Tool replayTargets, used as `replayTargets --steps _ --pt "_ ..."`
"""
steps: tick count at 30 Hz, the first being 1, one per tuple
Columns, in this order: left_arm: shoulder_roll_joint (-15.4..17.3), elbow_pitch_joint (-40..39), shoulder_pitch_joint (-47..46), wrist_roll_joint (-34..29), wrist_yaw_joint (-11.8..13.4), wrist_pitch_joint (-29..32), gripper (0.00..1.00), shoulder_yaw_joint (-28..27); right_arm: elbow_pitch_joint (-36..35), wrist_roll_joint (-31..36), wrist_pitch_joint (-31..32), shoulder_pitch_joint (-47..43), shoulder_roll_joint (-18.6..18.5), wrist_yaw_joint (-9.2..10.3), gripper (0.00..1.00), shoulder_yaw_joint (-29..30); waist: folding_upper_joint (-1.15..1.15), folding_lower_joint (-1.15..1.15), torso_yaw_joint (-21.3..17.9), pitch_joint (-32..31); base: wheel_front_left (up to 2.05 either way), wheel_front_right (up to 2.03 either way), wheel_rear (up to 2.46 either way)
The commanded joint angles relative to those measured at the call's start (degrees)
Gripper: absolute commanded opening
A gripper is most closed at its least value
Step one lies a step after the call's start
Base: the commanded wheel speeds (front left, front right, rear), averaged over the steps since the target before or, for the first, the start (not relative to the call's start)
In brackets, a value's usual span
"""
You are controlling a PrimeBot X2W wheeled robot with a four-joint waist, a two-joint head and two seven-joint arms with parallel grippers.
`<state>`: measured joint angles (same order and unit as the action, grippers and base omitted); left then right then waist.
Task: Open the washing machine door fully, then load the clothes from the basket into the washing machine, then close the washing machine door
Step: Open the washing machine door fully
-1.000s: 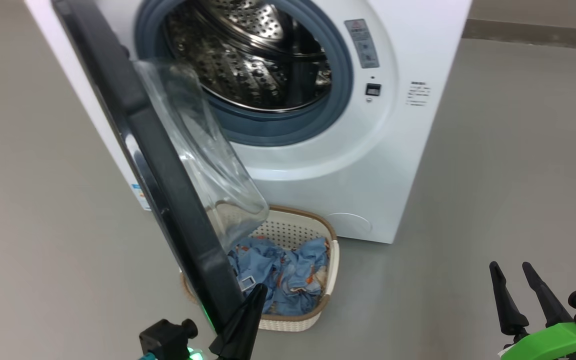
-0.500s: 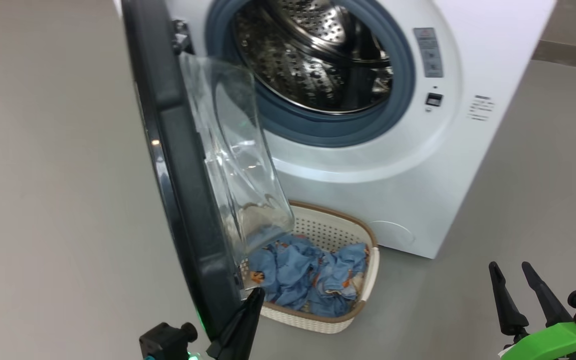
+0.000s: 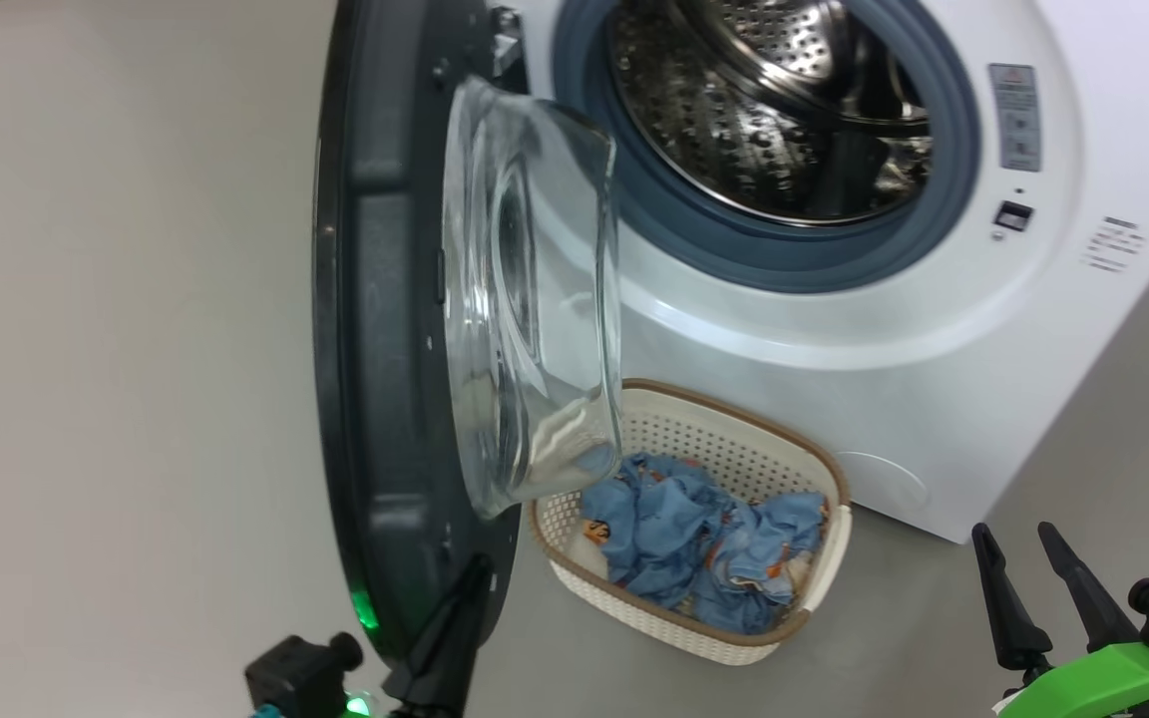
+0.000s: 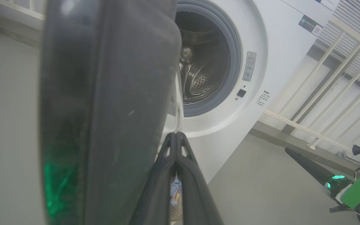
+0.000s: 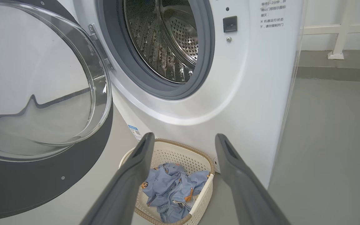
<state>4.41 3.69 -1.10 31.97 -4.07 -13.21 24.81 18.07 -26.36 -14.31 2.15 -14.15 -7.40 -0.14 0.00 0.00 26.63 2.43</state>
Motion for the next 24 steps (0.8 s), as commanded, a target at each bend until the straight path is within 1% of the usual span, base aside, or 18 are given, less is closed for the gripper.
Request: replayTargets --steps 1,5,8,12,19,24 --pt "1.14 -1.92 -2.16 -0.52 1.04 -1.11 0.00 -3.65 -1.21 0.90 -0.69 1.18 -1.09 -0.09 1.00 -1.54 0.00 0.00 2.39 0.69 0.00 0.00 0.00" --pt "1.62 -2.27 -2.02 -0.39 2.32 -1.34 0.00 -6.08 -0.97 0.98 -0.69 1.72 -1.01 -0.09 1.00 -2.22 0.00 0.00 3.77 1.00 0.00 0.00 0.00" --pt "2.58 -2.92 -1.50 -0.24 3.63 -1.57 0.00 -9.69 -0.48 1.15 -0.69 2.95 -0.93 -0.09 1.00 -3.36 0.00 0.00 4.05 1.46 0.00 0.00 0.00" --pt "3.70 -2.73 -1.54 -0.37 4.19 -1.70 0.00 -13.35 0.00 1.03 -0.69 3.84 -0.96 -0.09 1.00 -4.07 0.00 0.00 4.16 1.74 0.00 0.00 0.00" --pt "4.95 0.51 -4.46 -1.66 3.25 -1.77 0.00 -20.16 0.40 0.75 -0.69 4.11 -1.08 -0.09 1.00 -4.51 0.00 0.00 4.18 1.93 0.00 0.00 0.00" --pt "5.28 3.78 -6.57 -2.62 1.61 -1.78 0.00 -24.61 0.39 0.75 -0.69 3.95 -1.18 -0.09 1.00 -4.36 0.00 0.00 4.08 2.03 0.00 0.00 0.00"
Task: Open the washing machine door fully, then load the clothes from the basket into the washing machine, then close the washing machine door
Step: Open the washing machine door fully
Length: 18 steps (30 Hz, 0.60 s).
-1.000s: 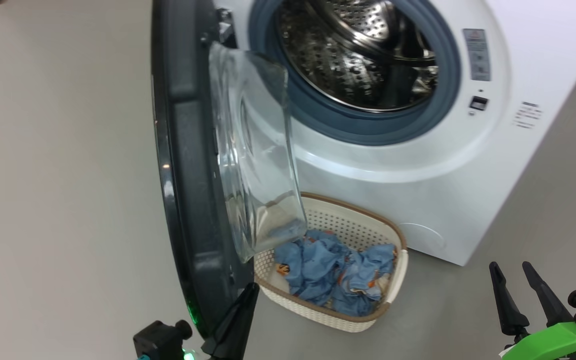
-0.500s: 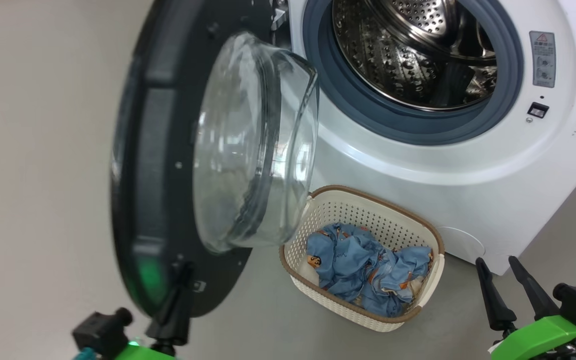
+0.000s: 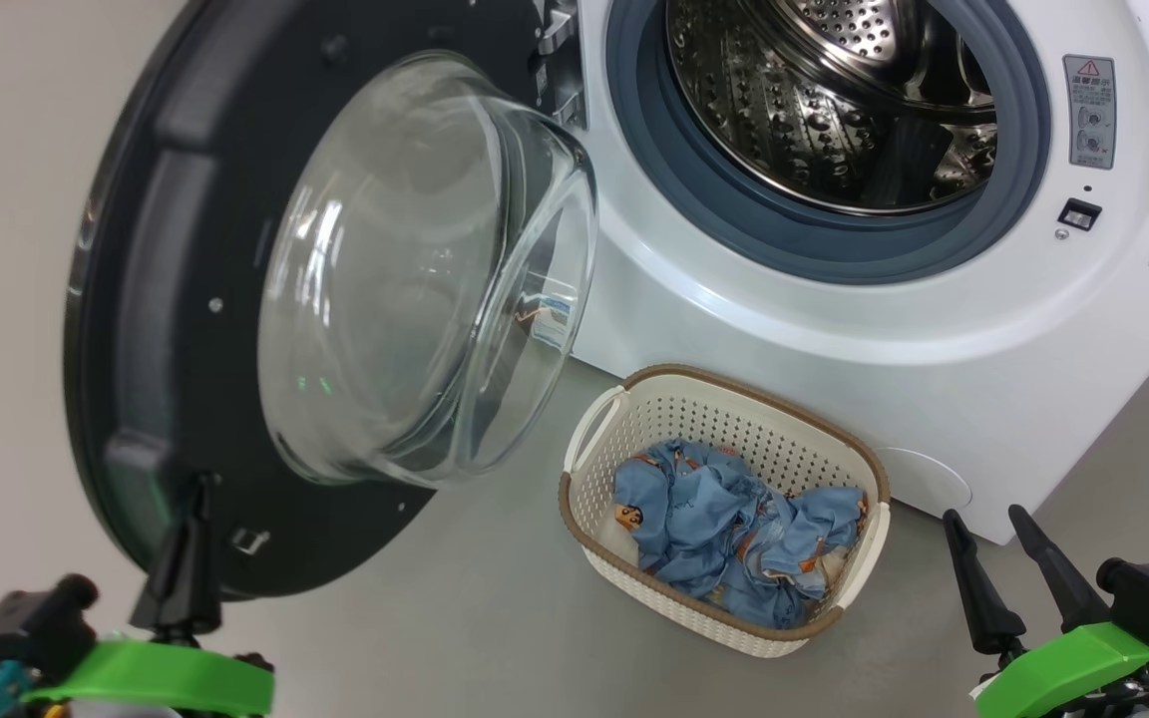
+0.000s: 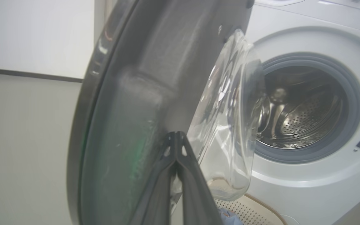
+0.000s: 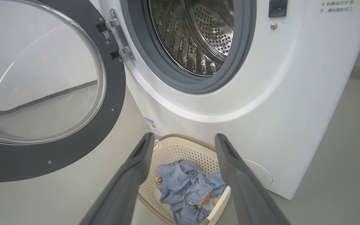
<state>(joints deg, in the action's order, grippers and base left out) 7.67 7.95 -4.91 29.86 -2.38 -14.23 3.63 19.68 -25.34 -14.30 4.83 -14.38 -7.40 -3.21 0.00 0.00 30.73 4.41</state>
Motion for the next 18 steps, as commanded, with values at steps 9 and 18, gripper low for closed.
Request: replayTargets --steps 9,18 --pt "1.45 3.95 -6.95 -2.99 -1.76 -0.76 0.00 -10.68 -1.52 -0.10 -0.70 0.89 -1.23 -0.09 1.00 -0.67 0.00 0.00 -0.08 0.73 0.00 0.00 0.00" --pt "1.61 11.67 -13.12 -5.67 -4.09 -0.76 0.00 -15.29 -1.77 0.06 -0.70 0.74 -1.53 -0.09 1.00 -0.40 0.00 0.00 -0.33 1.33 0.00 0.00 0.00"
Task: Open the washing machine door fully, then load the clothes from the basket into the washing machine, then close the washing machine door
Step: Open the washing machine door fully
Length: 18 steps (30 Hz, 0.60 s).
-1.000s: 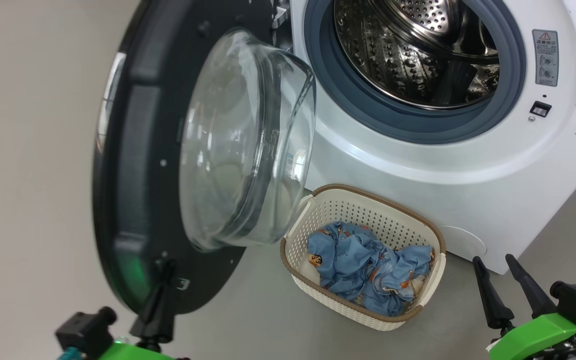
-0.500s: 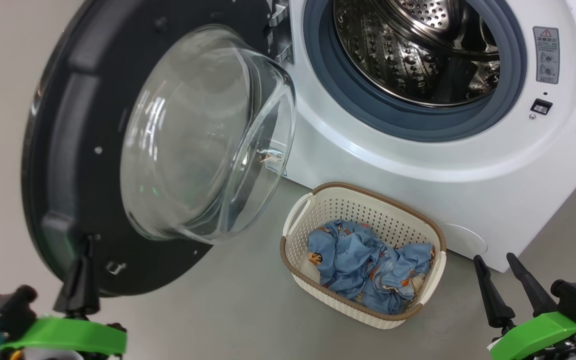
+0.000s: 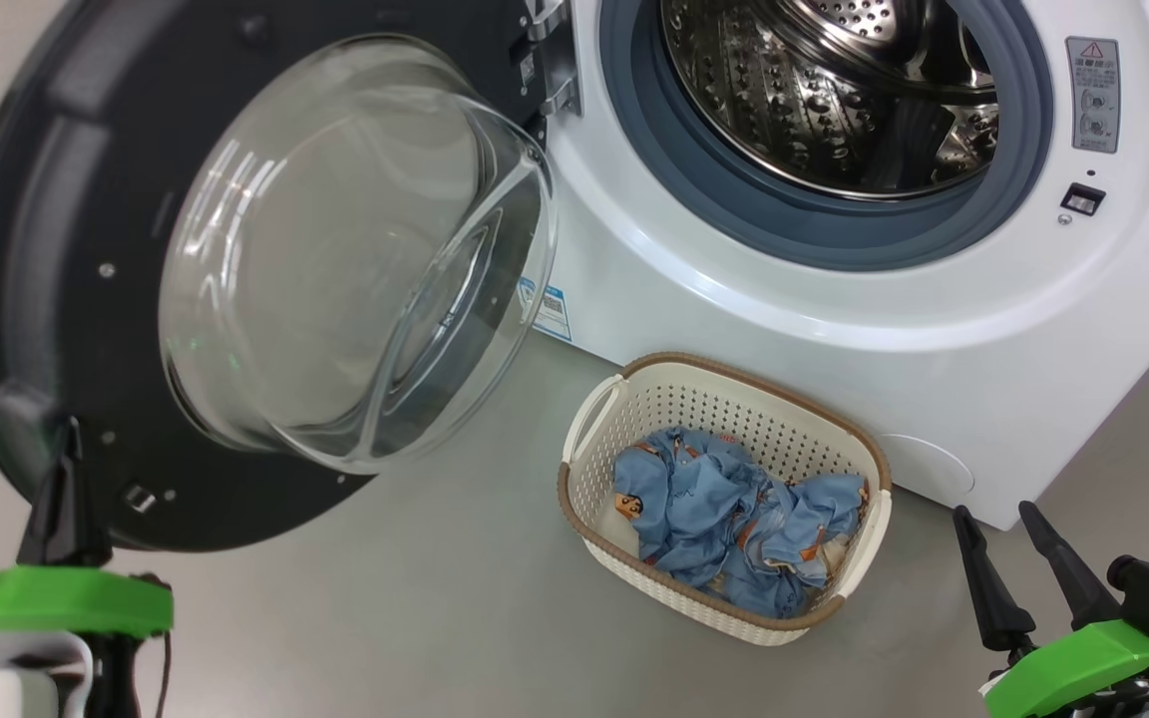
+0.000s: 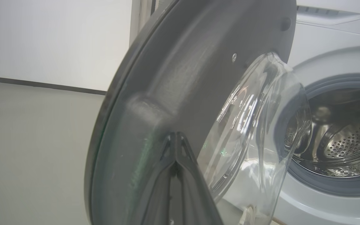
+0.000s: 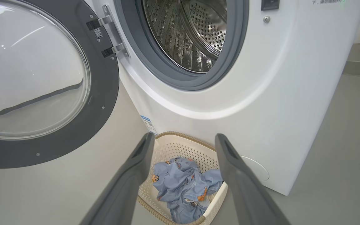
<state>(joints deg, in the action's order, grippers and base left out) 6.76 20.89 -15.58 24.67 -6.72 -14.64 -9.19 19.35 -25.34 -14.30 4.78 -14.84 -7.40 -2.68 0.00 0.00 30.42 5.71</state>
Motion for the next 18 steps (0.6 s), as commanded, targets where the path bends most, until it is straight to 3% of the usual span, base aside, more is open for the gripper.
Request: replayTargets --steps 1,18 --pt "2.66 -0.31 -3.26 -0.73 0.08 -0.35 0.00 -2.74 -1.50 0.09 -0.70 0.72 -1.11 -0.09 1.00 -0.83 0.00 0.00 -0.05 0.21 0.00 0.00 0.00" --pt "7.41 16.39 -17.20 -2.05 -0.75 -0.36 0.00 -10.16 -1.76 1.16 -0.70 4.07 -2.72 -0.09 1.00 -1.48 0.00 0.00 -2.83 6.20 0.00 0.00 0.00"
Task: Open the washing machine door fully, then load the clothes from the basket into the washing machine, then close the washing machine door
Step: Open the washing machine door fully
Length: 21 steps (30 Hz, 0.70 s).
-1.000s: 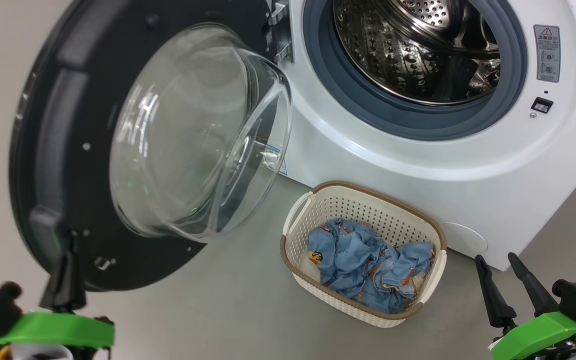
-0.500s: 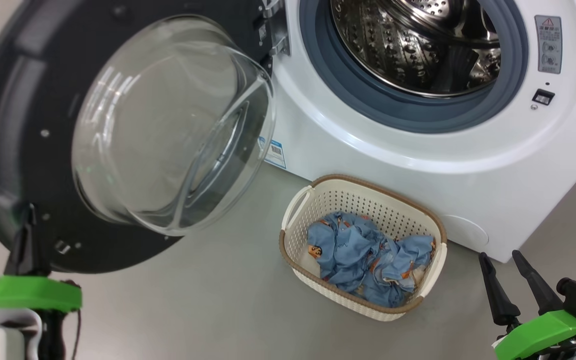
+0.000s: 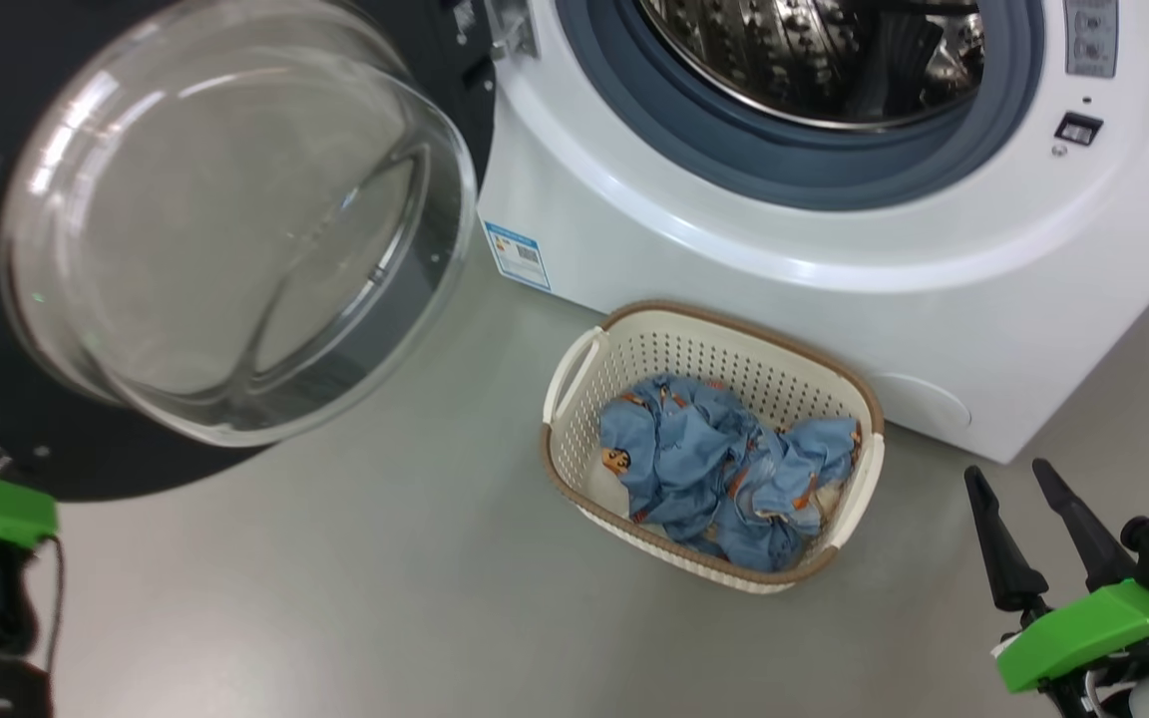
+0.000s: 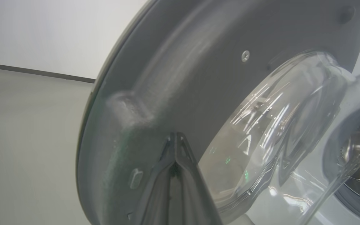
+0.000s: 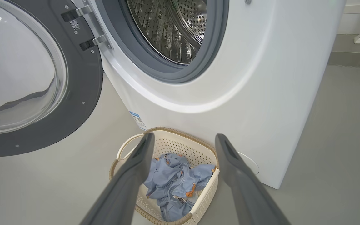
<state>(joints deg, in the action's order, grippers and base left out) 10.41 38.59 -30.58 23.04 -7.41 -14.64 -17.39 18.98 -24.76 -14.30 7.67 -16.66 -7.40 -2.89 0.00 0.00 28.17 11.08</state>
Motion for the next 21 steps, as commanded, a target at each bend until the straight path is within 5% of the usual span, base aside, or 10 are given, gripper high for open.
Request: replayTargets --steps 1,21 --pt "4.20 -0.51 -2.94 -0.64 -0.06 -0.36 0.00 -2.36 -1.40 0.64 -0.70 1.46 -1.01 -0.09 1.00 -1.37 0.00 0.00 -0.75 1.21 0.00 0.00 0.00" --pt "9.52 8.84 -11.45 -4.67 -0.07 -0.36 0.00 -6.12 -1.07 1.78 -0.70 5.29 -2.06 -0.09 1.00 -2.53 0.00 0.00 -3.07 5.39 0.00 0.00 0.00"
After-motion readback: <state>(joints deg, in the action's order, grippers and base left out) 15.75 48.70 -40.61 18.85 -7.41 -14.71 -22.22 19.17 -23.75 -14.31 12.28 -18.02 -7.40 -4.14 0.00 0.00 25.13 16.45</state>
